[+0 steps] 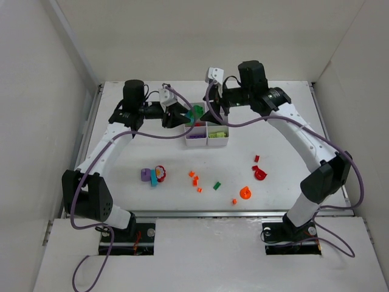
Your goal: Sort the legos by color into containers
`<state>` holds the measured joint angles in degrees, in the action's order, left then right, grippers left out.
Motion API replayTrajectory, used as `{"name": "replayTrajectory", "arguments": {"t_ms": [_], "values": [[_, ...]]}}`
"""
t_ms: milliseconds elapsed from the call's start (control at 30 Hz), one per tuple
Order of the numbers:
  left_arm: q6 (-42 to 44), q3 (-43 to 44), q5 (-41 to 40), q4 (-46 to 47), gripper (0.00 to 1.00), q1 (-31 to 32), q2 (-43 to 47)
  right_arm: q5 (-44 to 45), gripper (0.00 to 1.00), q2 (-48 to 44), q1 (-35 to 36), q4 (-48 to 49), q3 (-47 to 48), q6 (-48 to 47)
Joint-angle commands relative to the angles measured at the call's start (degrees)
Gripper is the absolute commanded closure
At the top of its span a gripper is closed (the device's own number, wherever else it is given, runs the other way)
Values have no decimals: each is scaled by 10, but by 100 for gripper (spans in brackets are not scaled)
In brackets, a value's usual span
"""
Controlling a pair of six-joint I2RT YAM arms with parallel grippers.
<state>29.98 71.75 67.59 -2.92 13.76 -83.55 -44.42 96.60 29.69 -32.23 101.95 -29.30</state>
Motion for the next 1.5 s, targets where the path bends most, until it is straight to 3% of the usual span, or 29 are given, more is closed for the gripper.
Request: {"name": "replayTrajectory", "arguments": {"t_ms": [0,233,367,800,933,1067,1133,1467], "values": [[56,26,33,-31,100,0,18,-27,16,-11,-2,-45,14,-60],[64,31,61,-36,100,0,18,-38,19,-6,22,-50,19,-60],[64,31,61,-36,100,0,18,-43,32,7,27,-50,30,-60],[76,26,56,-52,100,0,18,-44,50,7,27,-45,35,-60],[76,26,56,-52,100,0,18,-44,61,12,27,-45,35,-60],[83,26,56,-60,100,0,18,-32,91,12,27,-40,35,-55],[96,21,43,-78,100,0,18,-32,100,6,21,-40,35,-50],[154,-6,-13,-133,100,0,13,-40,100,-44,-37,-1,-14,-28]]}}
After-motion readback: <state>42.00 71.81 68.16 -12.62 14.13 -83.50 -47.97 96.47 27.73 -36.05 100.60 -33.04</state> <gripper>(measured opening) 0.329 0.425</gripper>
